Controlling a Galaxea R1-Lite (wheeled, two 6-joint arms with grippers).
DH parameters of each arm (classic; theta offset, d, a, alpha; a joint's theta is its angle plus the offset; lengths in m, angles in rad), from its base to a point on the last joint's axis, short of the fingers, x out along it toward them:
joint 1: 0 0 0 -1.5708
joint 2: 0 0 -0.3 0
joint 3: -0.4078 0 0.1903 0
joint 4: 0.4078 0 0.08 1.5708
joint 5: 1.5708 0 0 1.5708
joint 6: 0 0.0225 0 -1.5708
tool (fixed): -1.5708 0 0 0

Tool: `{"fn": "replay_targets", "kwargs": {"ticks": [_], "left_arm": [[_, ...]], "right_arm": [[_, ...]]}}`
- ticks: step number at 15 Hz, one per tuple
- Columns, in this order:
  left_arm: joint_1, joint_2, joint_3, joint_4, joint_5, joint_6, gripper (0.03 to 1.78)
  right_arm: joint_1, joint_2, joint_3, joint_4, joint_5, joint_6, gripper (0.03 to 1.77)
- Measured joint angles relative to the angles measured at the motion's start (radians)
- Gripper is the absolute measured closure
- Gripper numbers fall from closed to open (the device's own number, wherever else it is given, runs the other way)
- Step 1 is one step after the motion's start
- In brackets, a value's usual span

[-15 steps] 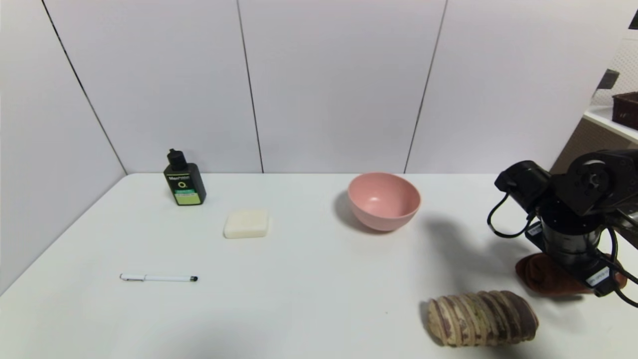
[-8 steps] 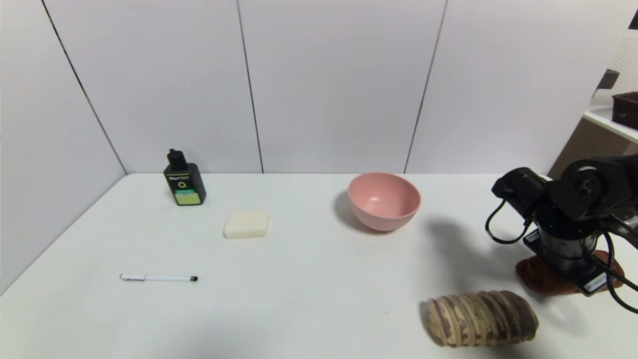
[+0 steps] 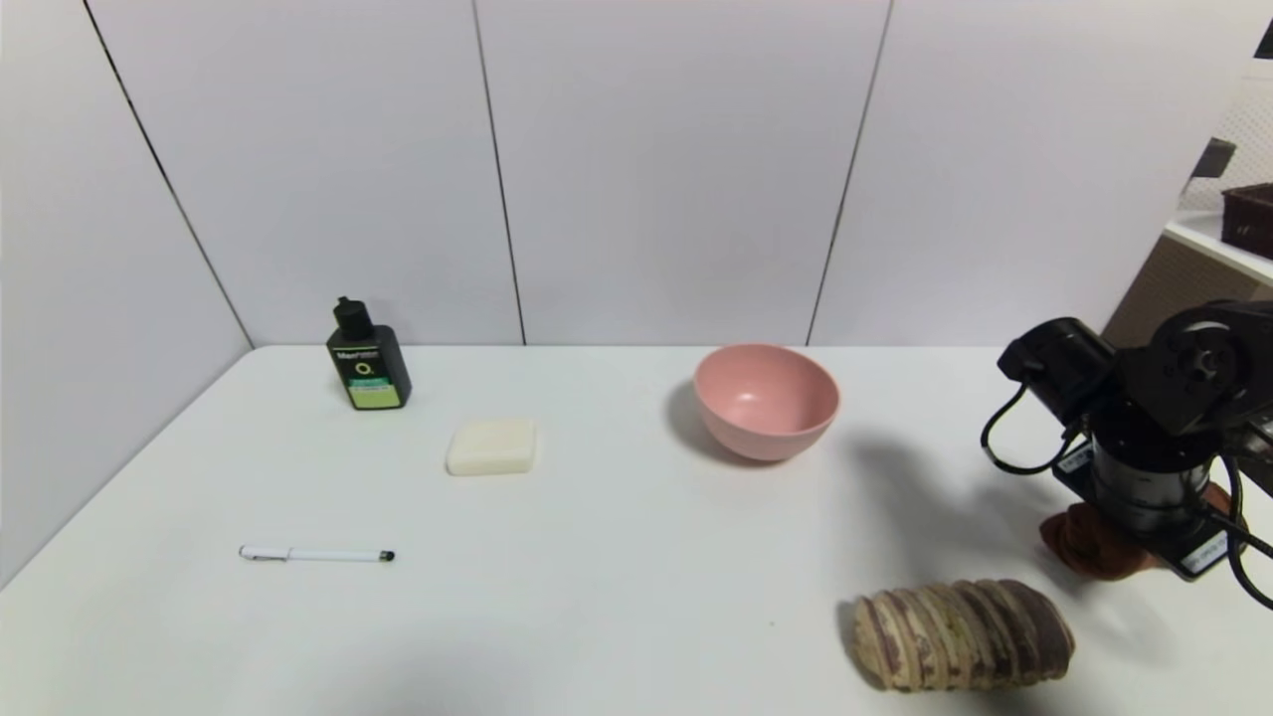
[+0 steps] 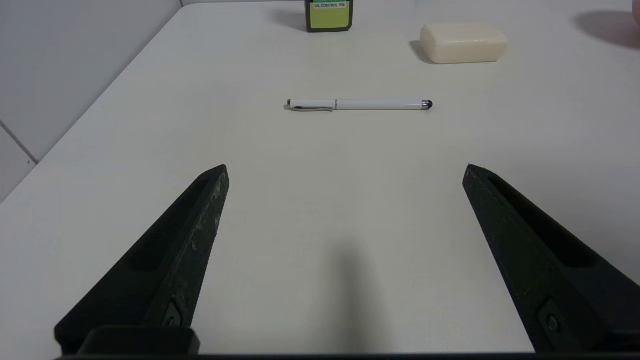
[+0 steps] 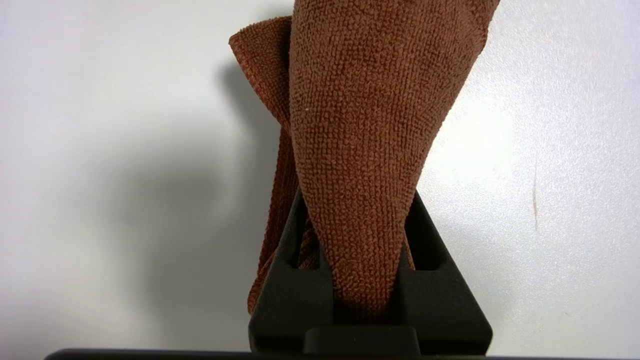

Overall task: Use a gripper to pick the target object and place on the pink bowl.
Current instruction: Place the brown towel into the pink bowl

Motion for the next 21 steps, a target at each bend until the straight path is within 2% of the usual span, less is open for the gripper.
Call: {"fn": "replay_targets", "kwargs": {"ticks": [4, 8, 10, 13, 15, 17, 19, 21], "left_arm": [[0.000, 0.000, 0.000, 0.000, 0.000, 0.000, 0.12], [0.000, 0.000, 0.000, 0.000, 0.000, 0.000, 0.12], [0.000, 0.000, 0.000, 0.000, 0.000, 0.000, 0.12], [0.000, 0.000, 0.000, 0.000, 0.000, 0.000, 0.12], [0.000, 0.000, 0.000, 0.000, 0.000, 0.000, 0.12], [0.000, 0.000, 0.000, 0.000, 0.000, 0.000, 0.12], [0.000, 0.000, 0.000, 0.000, 0.000, 0.000, 0.12], [0.000, 0.000, 0.000, 0.000, 0.000, 0.000, 0.12]], "right_arm": [[0.002, -0.048, -0.073, 0.000, -0.005, -0.107, 1.49], [0.021, -0.068, -0.231, -0.005, -0.002, -0.301, 1.49], [0.069, -0.064, -0.329, -0.028, 0.001, -0.402, 1.49], [0.190, -0.039, -0.452, -0.061, 0.026, -0.525, 1.49], [0.275, -0.011, -0.515, -0.075, 0.083, -0.584, 1.49], [0.327, 0.012, -0.542, -0.127, 0.176, -0.643, 1.49], [0.351, 0.037, -0.552, -0.197, 0.267, -0.673, 1.49], [0.361, 0.068, -0.554, -0.246, 0.305, -0.683, 1.49]]}}
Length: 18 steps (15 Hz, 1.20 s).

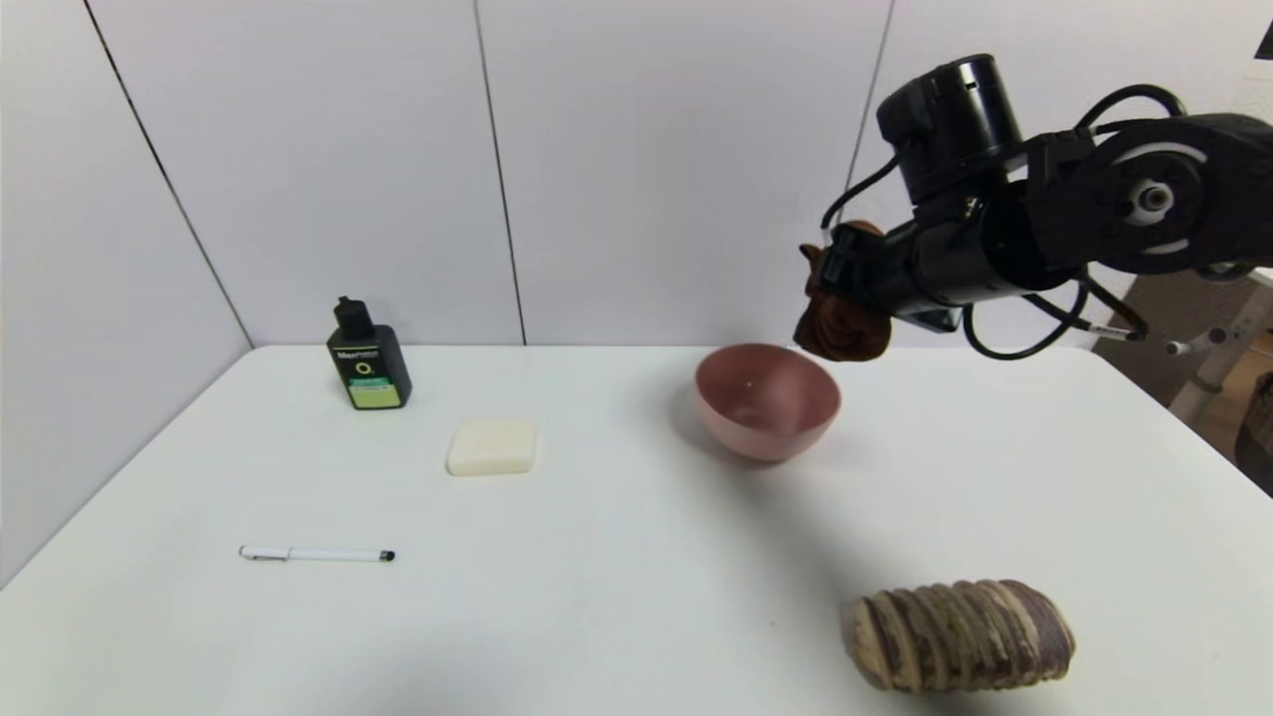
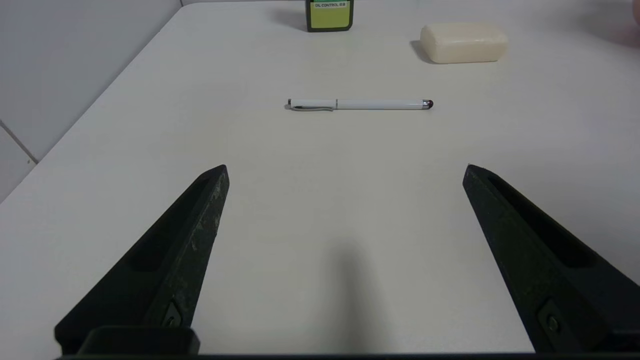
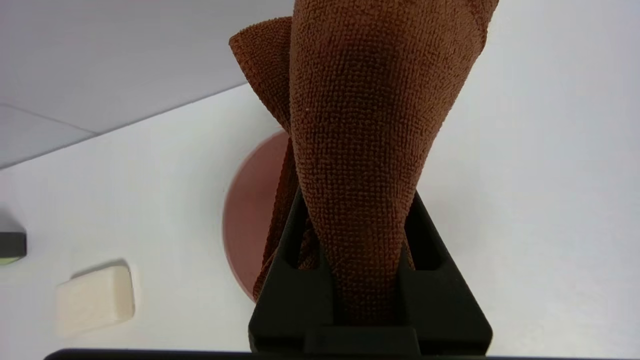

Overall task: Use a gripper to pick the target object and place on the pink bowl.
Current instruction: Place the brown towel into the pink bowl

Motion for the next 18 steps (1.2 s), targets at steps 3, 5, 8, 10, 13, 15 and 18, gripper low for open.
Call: {"fn": "replay_targets", "kwargs": {"ticks": [3, 5, 8, 10, 13, 15, 18], "left_arm": [[0.000, 0.000, 0.000, 0.000, 0.000, 0.000, 0.12], [0.000, 0.000, 0.000, 0.000, 0.000, 0.000, 0.12], [0.000, 0.000, 0.000, 0.000, 0.000, 0.000, 0.12], [0.000, 0.000, 0.000, 0.000, 0.000, 0.000, 0.12], [0.000, 0.000, 0.000, 0.000, 0.000, 0.000, 0.12], [0.000, 0.000, 0.000, 0.000, 0.000, 0.000, 0.12], [0.000, 0.000, 0.000, 0.000, 0.000, 0.000, 0.12]], "right_arm": [[0.015, 0.054, 0.000, -0.061, 0.026, -0.001, 1.49], [0.027, 0.082, 0.003, -0.076, 0.031, -0.001, 1.49], [0.042, 0.121, 0.008, -0.116, 0.031, -0.005, 1.49], [0.046, 0.145, 0.015, -0.123, 0.029, -0.006, 1.49], [0.047, 0.174, 0.030, -0.127, 0.027, -0.006, 1.49], [0.047, 0.186, 0.039, -0.128, 0.027, -0.003, 1.49], [0.048, 0.196, 0.043, -0.130, 0.027, -0.001, 1.42]]}}
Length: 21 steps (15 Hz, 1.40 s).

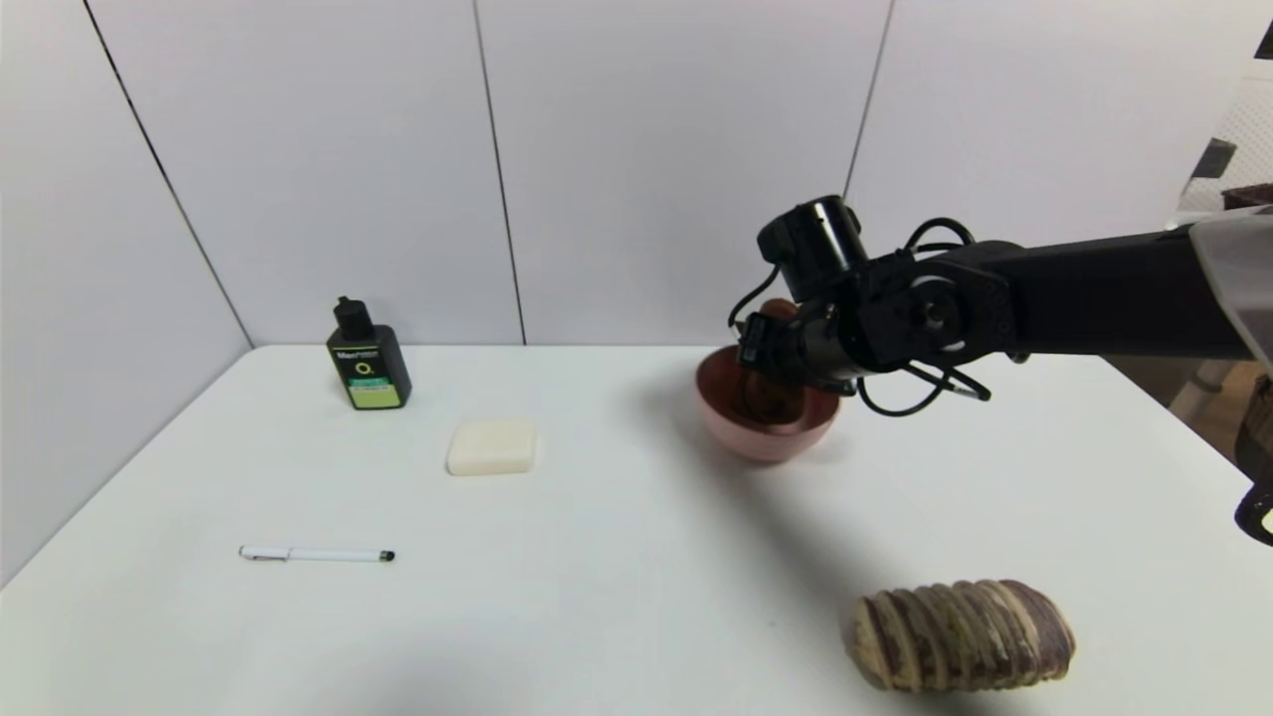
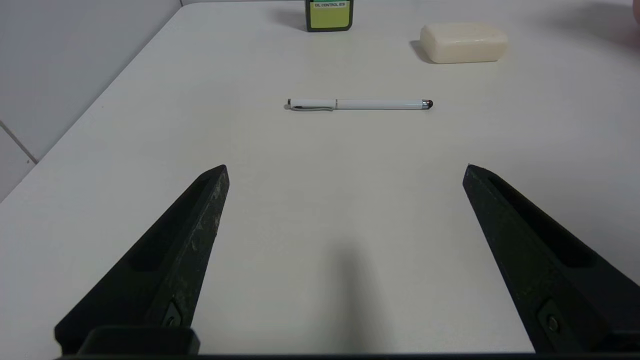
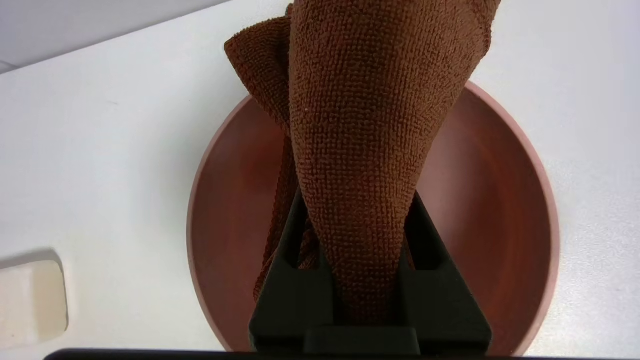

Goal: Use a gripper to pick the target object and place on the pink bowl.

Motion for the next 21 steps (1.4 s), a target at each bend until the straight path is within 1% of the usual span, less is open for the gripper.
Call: {"fn": "replay_targets", "kwargs": {"ticks": [3, 6, 8, 10, 13, 15, 17, 19, 21], "left_arm": [[0.000, 0.000, 0.000, 0.000, 0.000, 0.000, 0.12], [0.000, 0.000, 0.000, 0.000, 0.000, 0.000, 0.12], [0.000, 0.000, 0.000, 0.000, -0.001, 0.000, 0.12], [0.000, 0.000, 0.000, 0.000, 0.000, 0.000, 0.12], [0.000, 0.000, 0.000, 0.000, 0.000, 0.000, 0.12], [0.000, 0.000, 0.000, 0.000, 0.000, 0.000, 0.12], [0.000, 0.000, 0.000, 0.000, 0.000, 0.000, 0.12], [0.000, 0.000, 0.000, 0.000, 0.000, 0.000, 0.12], [0.000, 0.000, 0.000, 0.000, 0.000, 0.000, 0.12]], "right_arm": [[-0.002, 0.003, 0.007, 0.002, 0.000, -0.004, 1.00], [-0.006, 0.000, 0.018, 0.002, 0.001, -0.004, 0.71], [-0.006, -0.007, 0.020, 0.002, 0.001, -0.005, 0.56], [-0.007, -0.029, 0.023, 0.012, 0.003, -0.006, 0.46], [-0.015, -0.113, 0.054, 0.029, 0.028, -0.023, 0.34], [-0.029, -0.192, 0.084, 0.050, 0.068, -0.052, 0.29], [-0.057, -0.291, 0.129, 0.079, 0.130, -0.087, 0.24], [-0.115, -0.411, 0.200, 0.101, 0.202, -0.162, 0.21], [-0.221, -0.556, 0.316, 0.110, 0.290, -0.272, 0.18]]}}
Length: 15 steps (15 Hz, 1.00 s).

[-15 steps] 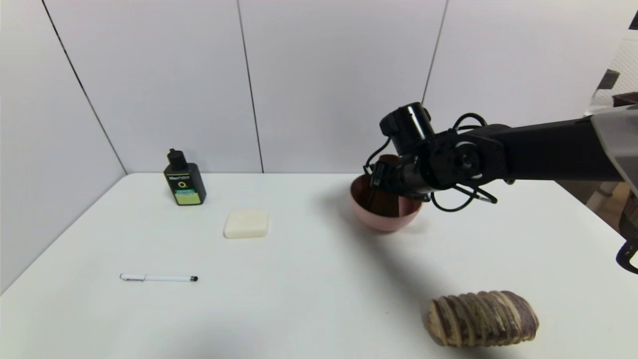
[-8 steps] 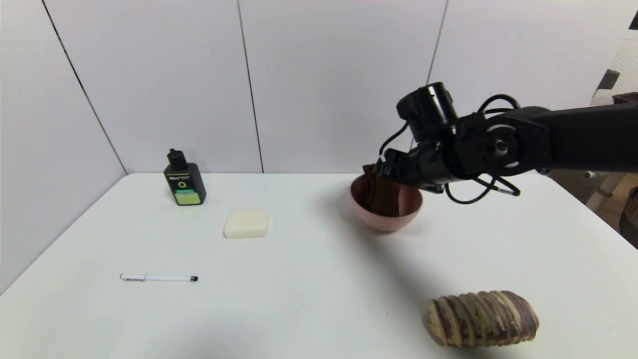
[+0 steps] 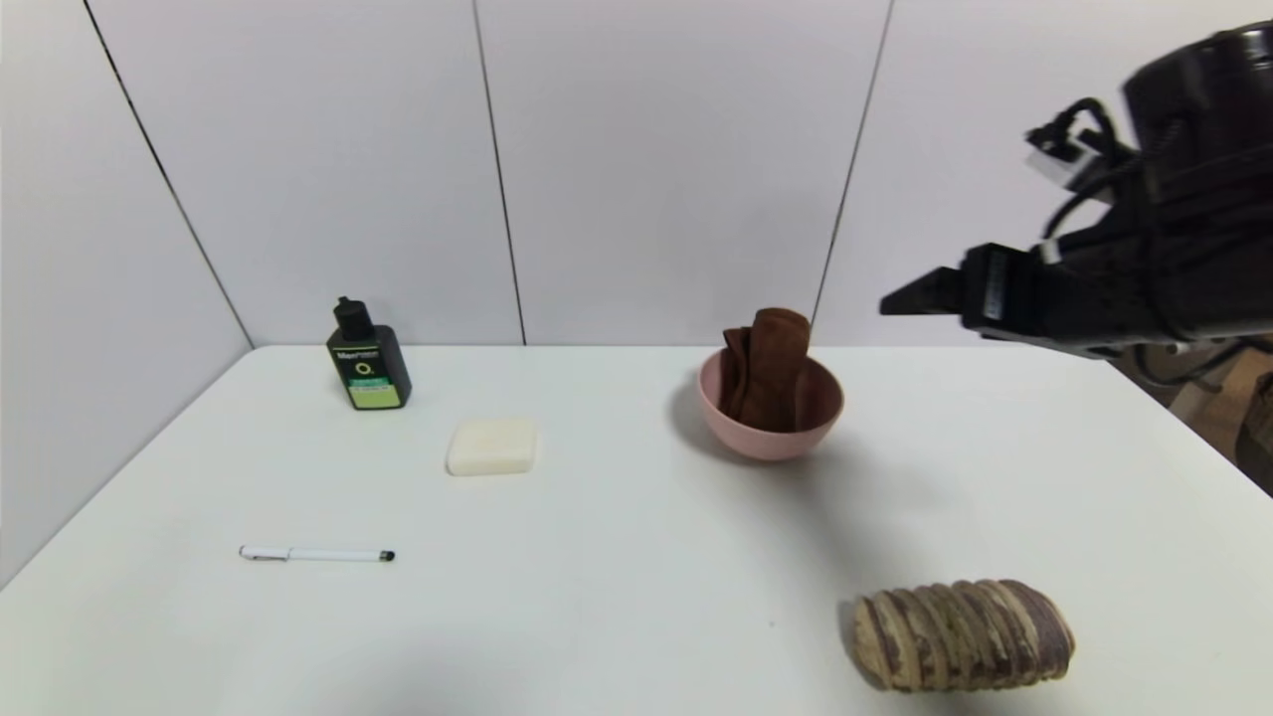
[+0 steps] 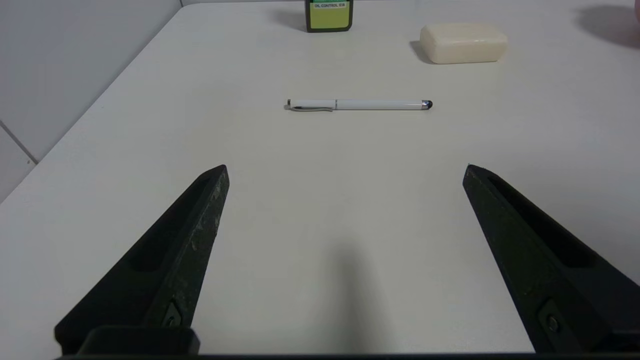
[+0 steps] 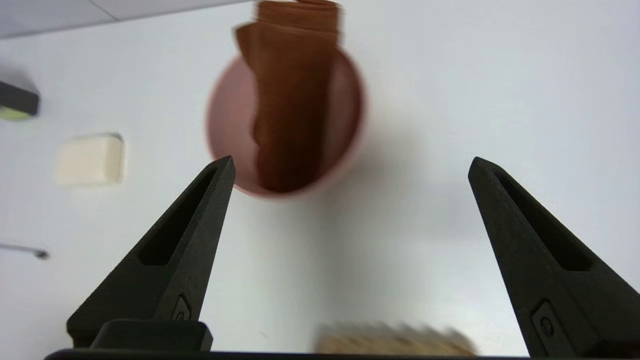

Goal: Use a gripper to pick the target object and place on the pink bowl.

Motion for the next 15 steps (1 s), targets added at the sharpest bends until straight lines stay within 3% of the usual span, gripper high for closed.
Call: {"fn": "replay_targets", "kwargs": {"ticks": [2, 4, 6, 11, 13, 15], "left_arm": [[0.000, 0.000, 0.000, 0.000, 0.000, 0.000, 0.12], [0.000, 0.000, 0.000, 0.000, 0.000, 0.000, 0.12], [0.000, 0.000, 0.000, 0.000, 0.000, 0.000, 0.12], [0.000, 0.000, 0.000, 0.000, 0.000, 0.000, 0.12], [0.000, 0.000, 0.000, 0.000, 0.000, 0.000, 0.12], [0.000, 0.000, 0.000, 0.000, 0.000, 0.000, 0.12]], "right_arm": [[-0.126, -0.157, 0.149, -0.002, 0.074, -0.111, 0.16], [-0.218, -0.311, 0.327, -0.049, 0.106, -0.186, 0.14], [-0.278, -0.478, 0.544, -0.171, 0.119, -0.217, 0.13], [-0.326, -0.911, 1.051, -0.516, 0.129, -0.293, 0.11], [-0.328, -1.073, 1.196, -0.624, 0.129, -0.309, 0.11], [-0.324, -1.208, 1.281, -0.654, 0.127, -0.317, 0.11]]}}
